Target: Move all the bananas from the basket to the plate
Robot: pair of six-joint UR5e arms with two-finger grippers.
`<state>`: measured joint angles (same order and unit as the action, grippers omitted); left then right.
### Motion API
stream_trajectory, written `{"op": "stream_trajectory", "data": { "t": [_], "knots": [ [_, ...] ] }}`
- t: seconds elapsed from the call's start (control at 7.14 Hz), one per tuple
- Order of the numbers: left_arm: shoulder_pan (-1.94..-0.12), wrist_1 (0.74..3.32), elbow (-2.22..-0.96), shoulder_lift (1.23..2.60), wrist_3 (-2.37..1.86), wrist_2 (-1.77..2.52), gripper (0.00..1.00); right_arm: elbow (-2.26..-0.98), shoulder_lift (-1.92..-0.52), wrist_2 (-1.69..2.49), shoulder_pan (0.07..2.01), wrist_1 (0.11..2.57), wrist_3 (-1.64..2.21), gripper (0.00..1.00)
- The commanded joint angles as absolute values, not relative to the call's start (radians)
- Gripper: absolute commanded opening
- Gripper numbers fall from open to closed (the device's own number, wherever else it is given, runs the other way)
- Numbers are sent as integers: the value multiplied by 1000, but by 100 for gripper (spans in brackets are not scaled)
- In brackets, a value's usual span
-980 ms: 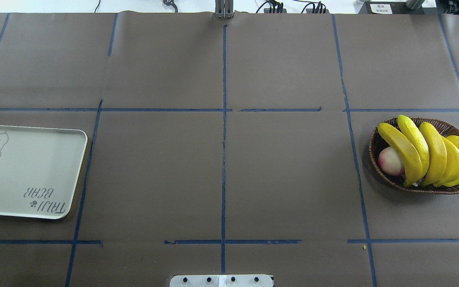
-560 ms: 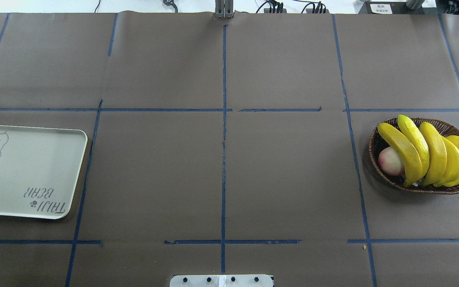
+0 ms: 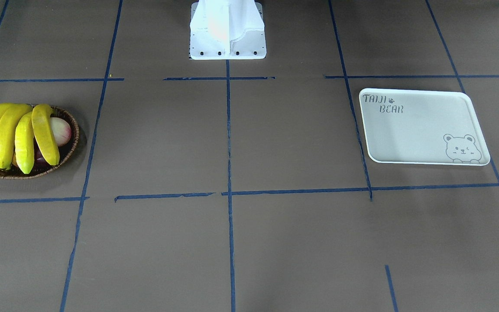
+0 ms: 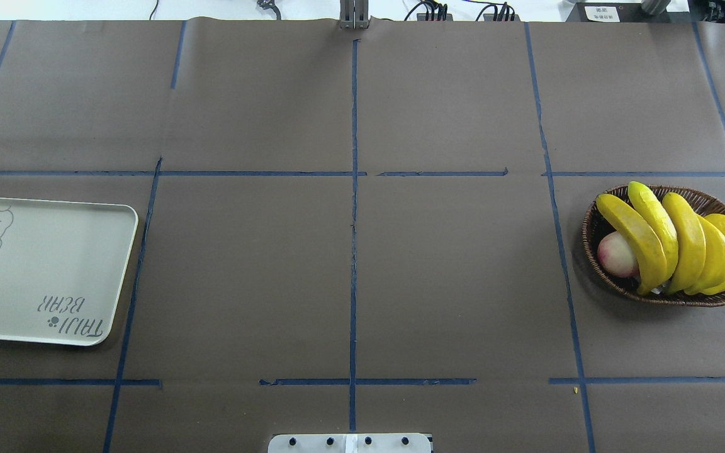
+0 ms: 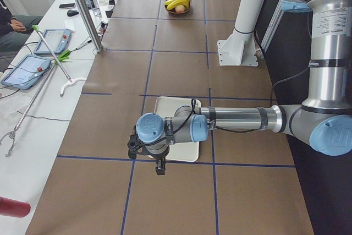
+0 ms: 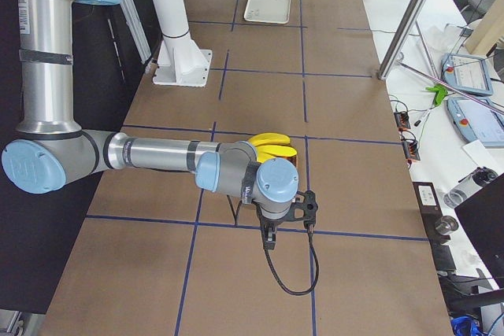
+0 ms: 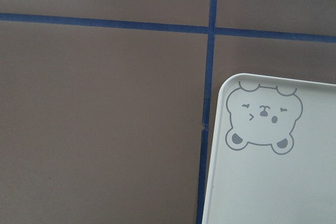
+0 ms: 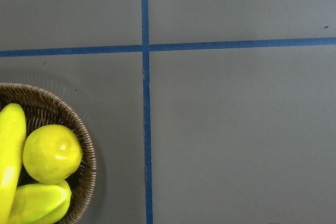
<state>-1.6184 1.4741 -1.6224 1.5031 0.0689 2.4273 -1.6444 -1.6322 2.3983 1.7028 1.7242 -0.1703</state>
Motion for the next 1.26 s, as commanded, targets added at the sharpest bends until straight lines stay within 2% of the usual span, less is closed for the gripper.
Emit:
{"op": "stream_trajectory", "data": {
  "t": [0.0,0.7,1.12],
  "knots": [
    [-1618,1474,-1623,1503,69,2428,100,-1644,-1632,2399,1701,1724,-170,100],
    [-1618,1474,-1625,1511,63,2428,100,-1657,-1628,2402,1700,1723,-170,100],
    [-1618,1474,-1626,1513,60,2428,100,-1839,-1535,2224,1556,1733,-169,100]
  ]
}}
